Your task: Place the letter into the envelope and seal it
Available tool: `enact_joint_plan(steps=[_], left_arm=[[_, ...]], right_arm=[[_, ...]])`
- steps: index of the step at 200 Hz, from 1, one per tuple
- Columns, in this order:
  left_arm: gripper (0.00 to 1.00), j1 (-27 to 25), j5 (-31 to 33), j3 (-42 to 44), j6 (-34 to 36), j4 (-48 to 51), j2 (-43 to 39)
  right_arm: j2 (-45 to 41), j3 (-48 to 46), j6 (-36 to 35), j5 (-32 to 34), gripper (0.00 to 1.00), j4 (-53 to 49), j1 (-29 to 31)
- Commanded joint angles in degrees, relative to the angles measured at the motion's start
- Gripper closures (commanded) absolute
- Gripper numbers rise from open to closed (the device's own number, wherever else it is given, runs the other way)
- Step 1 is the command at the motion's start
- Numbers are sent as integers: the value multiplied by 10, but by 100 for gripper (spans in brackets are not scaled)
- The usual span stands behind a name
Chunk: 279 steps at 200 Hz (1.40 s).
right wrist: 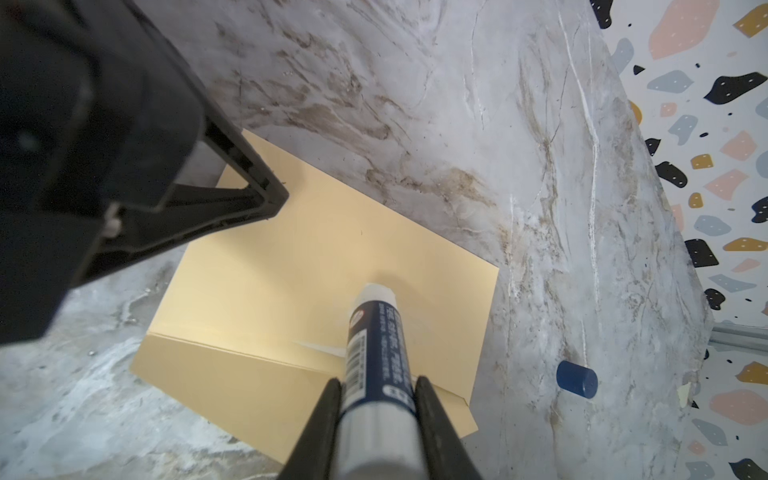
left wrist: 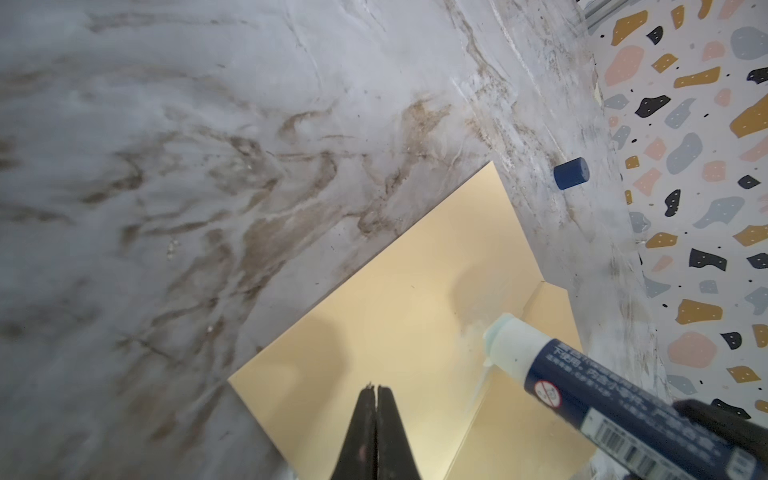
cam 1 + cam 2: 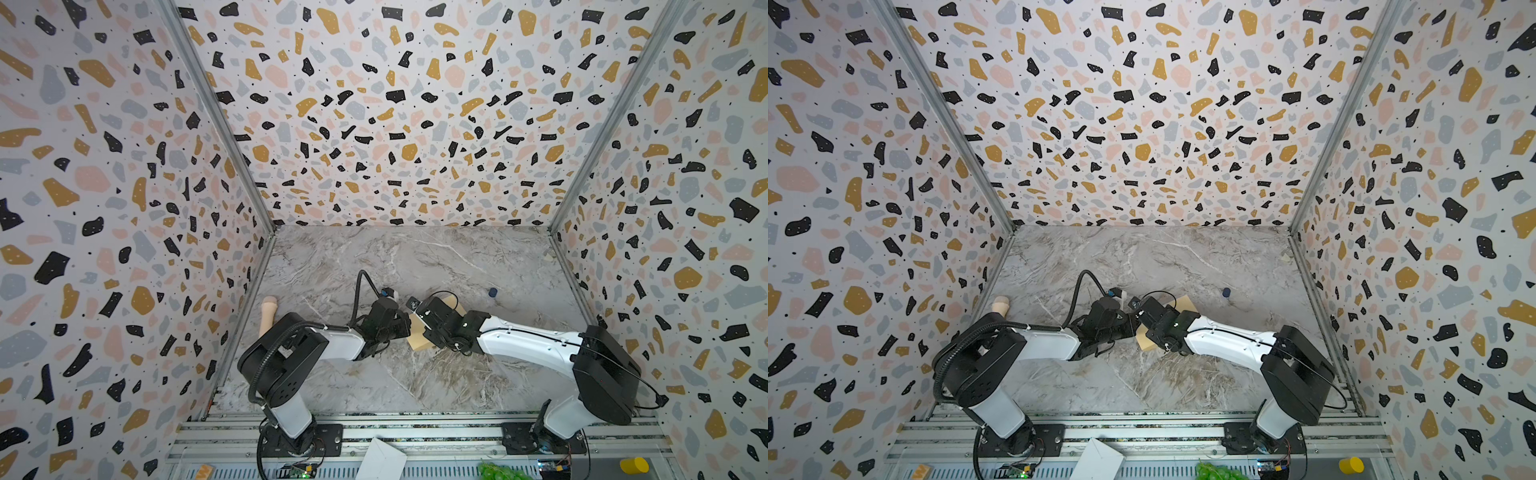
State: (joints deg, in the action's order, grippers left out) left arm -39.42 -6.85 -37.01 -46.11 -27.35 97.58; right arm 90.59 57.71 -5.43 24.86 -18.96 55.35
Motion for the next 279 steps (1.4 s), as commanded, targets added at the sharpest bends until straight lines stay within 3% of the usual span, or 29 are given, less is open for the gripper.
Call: enact_joint_plan(steps=[1, 206, 250, 279], left_arm=[[99, 4, -5, -1, 0, -38, 16], [100, 4, -3, -6, 9, -34, 55], [100, 4, -6, -13, 31, -21, -21], [74, 4, 8, -20, 59, 1, -114]], right_arm=[[3, 24, -3, 23, 100, -6, 7], [38, 5, -4, 172, 100, -21, 36], [-71, 1, 19, 98, 100, 1, 12], [-154, -13, 54, 5, 100, 23, -32]])
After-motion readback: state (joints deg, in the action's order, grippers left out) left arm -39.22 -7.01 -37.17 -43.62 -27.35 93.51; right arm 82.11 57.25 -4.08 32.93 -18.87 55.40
